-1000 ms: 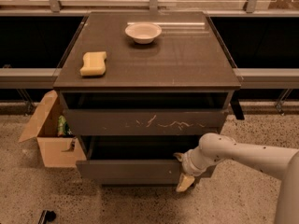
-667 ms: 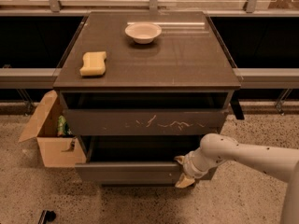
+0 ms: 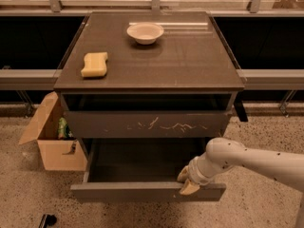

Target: Open middle drawer

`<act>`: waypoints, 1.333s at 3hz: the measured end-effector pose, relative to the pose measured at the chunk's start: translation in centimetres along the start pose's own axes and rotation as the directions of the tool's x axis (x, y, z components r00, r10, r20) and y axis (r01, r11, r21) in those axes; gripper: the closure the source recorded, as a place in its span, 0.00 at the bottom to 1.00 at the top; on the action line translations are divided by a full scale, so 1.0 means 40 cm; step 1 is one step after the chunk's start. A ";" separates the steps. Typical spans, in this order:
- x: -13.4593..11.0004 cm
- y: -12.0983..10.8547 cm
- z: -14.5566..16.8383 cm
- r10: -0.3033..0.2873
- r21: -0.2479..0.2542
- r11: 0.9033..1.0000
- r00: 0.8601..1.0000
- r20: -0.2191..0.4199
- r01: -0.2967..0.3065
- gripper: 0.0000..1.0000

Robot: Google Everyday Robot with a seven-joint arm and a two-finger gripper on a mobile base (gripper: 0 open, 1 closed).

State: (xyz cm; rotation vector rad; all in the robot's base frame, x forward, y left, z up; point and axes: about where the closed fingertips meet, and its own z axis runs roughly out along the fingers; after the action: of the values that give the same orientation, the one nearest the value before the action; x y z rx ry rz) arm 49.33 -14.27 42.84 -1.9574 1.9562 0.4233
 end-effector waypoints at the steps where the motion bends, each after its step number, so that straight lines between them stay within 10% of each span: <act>1: -0.003 0.020 -0.001 0.012 -0.007 1.000 1.000 0.009 -0.012 1.00; 4: -0.006 0.041 0.003 0.028 -0.014 1.000 0.999 0.025 -0.027 0.36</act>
Offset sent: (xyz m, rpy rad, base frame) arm -0.1015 0.0195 -0.0231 0.1977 0.1452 -0.1404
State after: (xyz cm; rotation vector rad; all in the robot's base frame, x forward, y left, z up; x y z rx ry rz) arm 47.67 -13.99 42.80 -1.9256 1.9716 0.4671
